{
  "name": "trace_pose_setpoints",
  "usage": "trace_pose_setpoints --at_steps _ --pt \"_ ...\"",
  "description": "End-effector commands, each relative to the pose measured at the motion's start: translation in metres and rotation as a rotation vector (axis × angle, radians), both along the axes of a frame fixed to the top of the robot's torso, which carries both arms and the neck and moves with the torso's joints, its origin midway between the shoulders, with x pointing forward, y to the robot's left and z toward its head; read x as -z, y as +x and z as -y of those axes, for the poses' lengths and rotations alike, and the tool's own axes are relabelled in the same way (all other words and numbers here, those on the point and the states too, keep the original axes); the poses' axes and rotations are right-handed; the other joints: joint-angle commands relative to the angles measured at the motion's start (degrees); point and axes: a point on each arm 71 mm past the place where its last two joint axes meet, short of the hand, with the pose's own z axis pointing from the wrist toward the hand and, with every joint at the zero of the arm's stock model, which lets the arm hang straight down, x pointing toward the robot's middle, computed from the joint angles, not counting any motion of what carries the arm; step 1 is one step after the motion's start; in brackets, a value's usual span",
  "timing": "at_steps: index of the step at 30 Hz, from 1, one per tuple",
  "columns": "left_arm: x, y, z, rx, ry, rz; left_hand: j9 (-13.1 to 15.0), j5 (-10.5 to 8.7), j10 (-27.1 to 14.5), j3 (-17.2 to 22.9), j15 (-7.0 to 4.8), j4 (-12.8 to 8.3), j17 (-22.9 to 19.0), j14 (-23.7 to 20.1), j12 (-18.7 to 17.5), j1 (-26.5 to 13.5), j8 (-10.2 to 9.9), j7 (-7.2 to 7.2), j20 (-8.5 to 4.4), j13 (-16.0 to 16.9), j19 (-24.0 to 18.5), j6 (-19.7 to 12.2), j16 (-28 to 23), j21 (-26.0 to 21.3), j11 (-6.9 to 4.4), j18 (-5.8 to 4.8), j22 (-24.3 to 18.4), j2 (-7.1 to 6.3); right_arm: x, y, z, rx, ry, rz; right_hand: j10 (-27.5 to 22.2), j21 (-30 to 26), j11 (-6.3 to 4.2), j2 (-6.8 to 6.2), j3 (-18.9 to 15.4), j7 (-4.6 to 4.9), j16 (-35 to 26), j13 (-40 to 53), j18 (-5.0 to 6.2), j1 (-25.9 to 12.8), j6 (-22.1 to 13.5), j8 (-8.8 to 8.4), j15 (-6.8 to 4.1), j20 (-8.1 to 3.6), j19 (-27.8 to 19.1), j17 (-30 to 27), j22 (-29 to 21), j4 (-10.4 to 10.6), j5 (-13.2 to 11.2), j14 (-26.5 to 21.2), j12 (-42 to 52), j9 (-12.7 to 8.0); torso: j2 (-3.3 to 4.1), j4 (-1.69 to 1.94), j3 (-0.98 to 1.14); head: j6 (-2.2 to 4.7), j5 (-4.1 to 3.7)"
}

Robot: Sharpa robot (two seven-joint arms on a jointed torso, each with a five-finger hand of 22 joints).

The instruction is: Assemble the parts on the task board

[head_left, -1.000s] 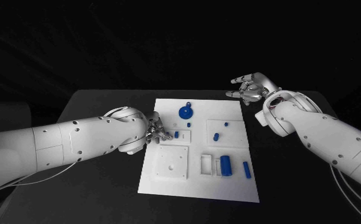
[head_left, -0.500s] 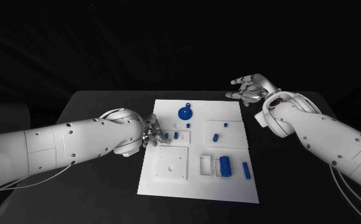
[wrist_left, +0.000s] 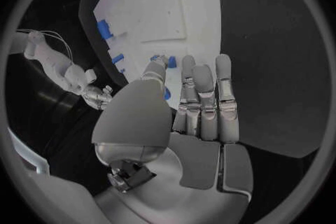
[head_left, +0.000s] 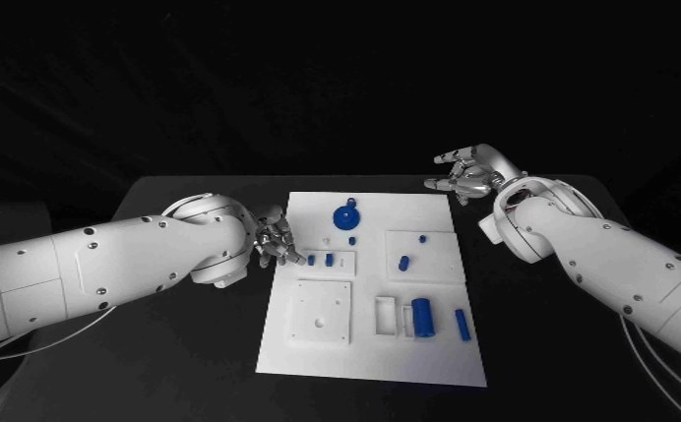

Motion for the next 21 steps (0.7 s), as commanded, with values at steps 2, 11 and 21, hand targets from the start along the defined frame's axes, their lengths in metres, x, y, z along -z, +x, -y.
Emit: trace_pose_setpoints --at_steps 2,11,21 --pt "-0.02 0.0 0.009 0.089 -0.157 0.074 -8.3 0.8 -1.3 1.8 1.21 -2.6 -3.8 -2.1 -4.7 4.4 -5.2 1.66 1.02 -5.2 -0.9 0.9 -5.3 -4.1 1.07 -0.34 -3.6 0.86 0.001 0.0 0.002 -0.006 0.011 -0.003 -0.4 -0.4 0.11 -0.38 0.1 0.07 -0.4 -0.1 0.97 -0.1 -0.5 -0.3 0.05 0.13 0.9 -0.1 1.5 0.3 0.2 -0.3 -0.3 -0.1 0.03 0.08 -0.02 0.23 -0.35" --pt "-0.047 0.006 0.029 0.18 -0.29 0.323 -19.4 -9.24 -3.2 7.1 2.8 -9.3 -9.9 -2.1 -13.5 12.2 -12.4 3.5 2.3 -7.8 -3.4 5.6 -15.8 -4.8 3.47 1.4 -4.9 3.24 0.002 0.001 0.003 -0.002 0.025 -0.005 1.2 -4.6 -0.25 -0.41 0.3 -0.08 -1.1 -8.2 0.82 0.3 -0.2 -0.29 -0.2 -0.08 0.7 -0.8 0.5 0.6 0.3 -0.7 -8.2 0.0 0.01 0.01 0.03 0.32 -0.37" --pt "-0.037 0.011 0.06 0.353 -0.21 0.487 -22.8 -17.03 -6.6 9.8 3.43 -10.7 -9.8 -0.2 -18.9 11.3 -18.3 3.63 3.17 -7.9 -3.3 7.7 -16.4 -3.8 5.38 2.97 -0.8 1.64 0.002 0.001 0.001 -0.007 0.044 0.003 5.4 -8.1 0.29 0.08 2.2 -0.01 -2.9 -28.3 0.61 0.5 2.4 -0.18 0.02 -0.12 1.0 -4.3 -0.7 0.2 0.1 -0.4 -29.8 0.1 0.12 -0.07 0.0 0.63 -0.49"
